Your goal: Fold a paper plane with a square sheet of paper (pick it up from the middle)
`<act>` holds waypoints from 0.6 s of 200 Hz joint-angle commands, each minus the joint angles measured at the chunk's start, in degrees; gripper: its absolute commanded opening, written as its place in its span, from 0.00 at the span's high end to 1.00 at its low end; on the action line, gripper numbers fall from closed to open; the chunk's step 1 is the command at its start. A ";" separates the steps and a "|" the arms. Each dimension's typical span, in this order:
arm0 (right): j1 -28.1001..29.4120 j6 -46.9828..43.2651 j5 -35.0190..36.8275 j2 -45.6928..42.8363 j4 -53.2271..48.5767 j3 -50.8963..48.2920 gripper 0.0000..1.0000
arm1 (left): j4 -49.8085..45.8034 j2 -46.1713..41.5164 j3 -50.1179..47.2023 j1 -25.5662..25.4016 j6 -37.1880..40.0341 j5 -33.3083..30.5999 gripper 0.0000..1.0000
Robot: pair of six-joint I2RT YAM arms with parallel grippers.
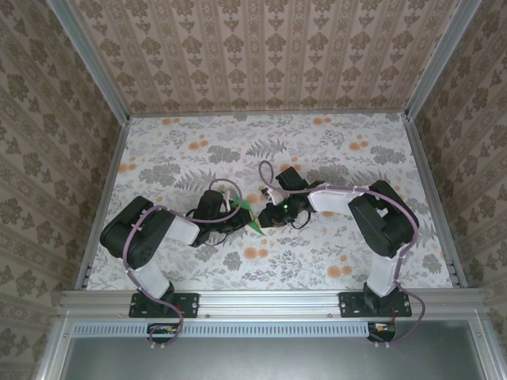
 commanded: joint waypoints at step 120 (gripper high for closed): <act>4.23 0.26 7.92 5.16 -4.94 3.69 1.00 | -6.15 2.74 -0.25 0.75 -1.00 -2.58 0.97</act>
